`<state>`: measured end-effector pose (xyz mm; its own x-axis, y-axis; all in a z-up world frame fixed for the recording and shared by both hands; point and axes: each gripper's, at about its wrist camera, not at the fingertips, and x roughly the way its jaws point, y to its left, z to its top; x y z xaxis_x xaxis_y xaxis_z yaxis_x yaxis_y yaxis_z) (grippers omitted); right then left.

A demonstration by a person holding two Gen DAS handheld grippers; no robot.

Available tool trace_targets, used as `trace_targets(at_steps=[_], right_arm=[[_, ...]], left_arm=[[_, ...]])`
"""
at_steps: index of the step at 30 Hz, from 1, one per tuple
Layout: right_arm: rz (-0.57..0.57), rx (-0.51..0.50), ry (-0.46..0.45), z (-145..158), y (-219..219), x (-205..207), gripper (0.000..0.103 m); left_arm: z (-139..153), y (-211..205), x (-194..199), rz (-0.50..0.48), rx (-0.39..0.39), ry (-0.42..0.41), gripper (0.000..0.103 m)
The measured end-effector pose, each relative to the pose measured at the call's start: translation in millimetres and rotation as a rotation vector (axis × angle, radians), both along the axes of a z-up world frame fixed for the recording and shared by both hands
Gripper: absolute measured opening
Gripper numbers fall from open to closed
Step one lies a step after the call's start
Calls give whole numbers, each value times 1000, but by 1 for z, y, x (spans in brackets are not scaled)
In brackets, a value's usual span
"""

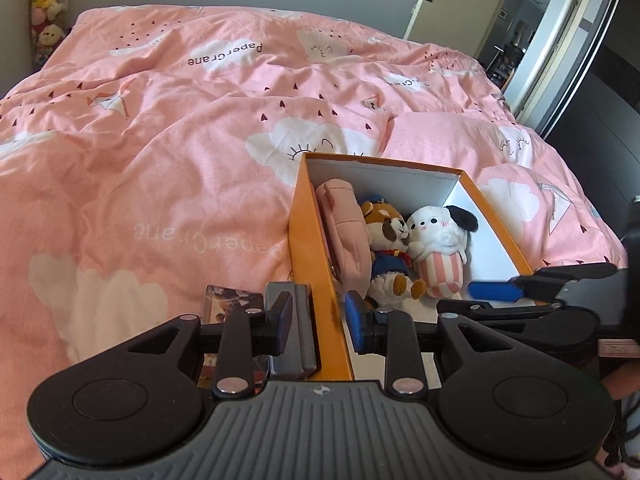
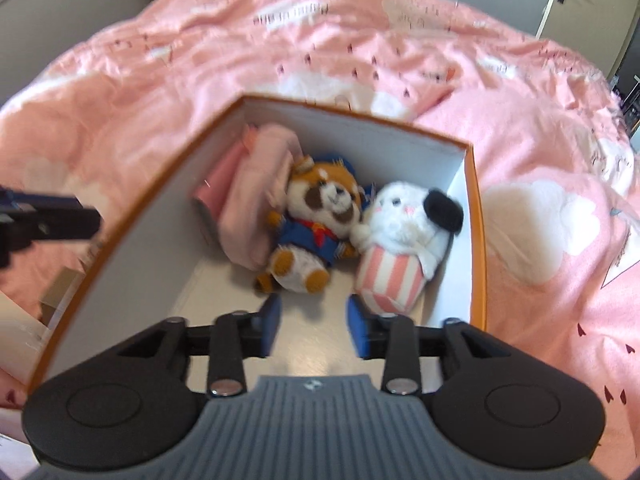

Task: Organize objects
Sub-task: 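Lift both open tools out of the box and move toward the card boxes, then grasp the photo-card box with left tool while right tool grasps the black box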

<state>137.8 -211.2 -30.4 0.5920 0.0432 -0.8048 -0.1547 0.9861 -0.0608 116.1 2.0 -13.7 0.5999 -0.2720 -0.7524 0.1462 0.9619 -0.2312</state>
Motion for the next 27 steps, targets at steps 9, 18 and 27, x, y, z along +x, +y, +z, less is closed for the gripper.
trace_targets(at_steps=[9, 18, 27], right_arm=[[42, 81, -175, 38, 32, -31, 80], [101, 186, -217, 44, 65, -42, 81], [219, 195, -167, 35, 111, -36, 79]], left_arm=[[5, 12, -25, 81, 60, -56, 36], [19, 45, -45, 96, 54, -82, 41], [14, 92, -49, 189, 23, 34, 48]])
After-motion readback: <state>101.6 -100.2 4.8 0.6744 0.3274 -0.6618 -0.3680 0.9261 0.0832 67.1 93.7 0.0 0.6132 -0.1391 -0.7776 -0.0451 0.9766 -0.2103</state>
